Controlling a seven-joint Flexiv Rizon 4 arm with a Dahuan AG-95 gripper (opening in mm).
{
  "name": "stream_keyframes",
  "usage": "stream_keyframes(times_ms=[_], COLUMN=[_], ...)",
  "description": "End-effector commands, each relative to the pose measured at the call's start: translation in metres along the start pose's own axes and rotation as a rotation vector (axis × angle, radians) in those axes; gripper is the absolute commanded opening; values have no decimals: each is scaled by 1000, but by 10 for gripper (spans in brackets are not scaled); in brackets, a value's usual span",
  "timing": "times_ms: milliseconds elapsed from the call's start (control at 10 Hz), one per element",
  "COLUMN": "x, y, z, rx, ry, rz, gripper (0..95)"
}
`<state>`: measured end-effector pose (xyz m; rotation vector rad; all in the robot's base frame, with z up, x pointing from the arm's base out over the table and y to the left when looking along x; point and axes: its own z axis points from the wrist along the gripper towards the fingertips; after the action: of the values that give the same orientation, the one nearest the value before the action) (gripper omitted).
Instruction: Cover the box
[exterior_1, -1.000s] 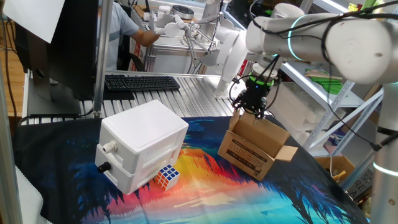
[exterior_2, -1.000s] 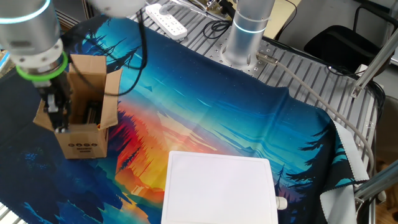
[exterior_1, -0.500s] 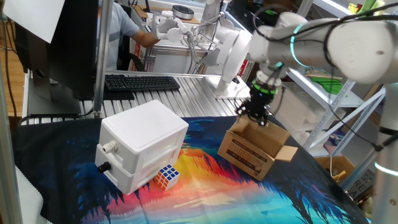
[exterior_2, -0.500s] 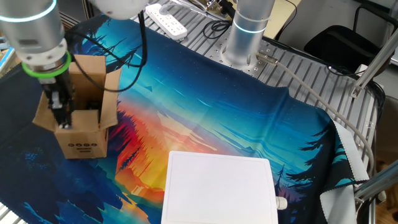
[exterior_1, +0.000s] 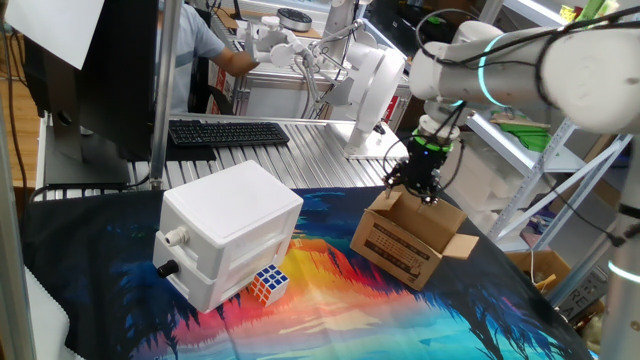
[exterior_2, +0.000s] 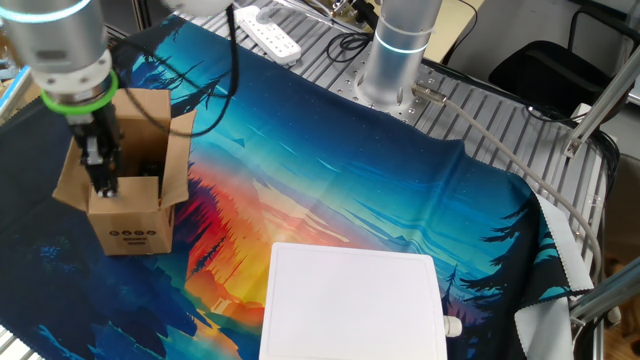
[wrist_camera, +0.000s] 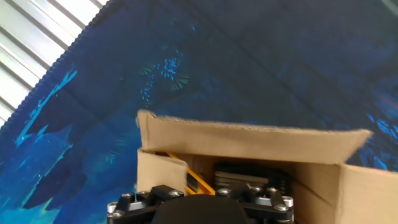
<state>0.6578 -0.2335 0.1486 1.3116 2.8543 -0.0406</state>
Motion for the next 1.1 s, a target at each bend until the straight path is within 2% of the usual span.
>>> stream_keyframes(times_ms=[100, 400, 800, 1100], x=[2, 1, 3, 3], y=[-3, -7, -1, 1], z=[2, 8, 23, 27], rx=[-2, -8, -18, -20], ry=[-10, -8, -17, -15], rz=[0, 0, 16, 22], gripper=[760, 760, 760, 760])
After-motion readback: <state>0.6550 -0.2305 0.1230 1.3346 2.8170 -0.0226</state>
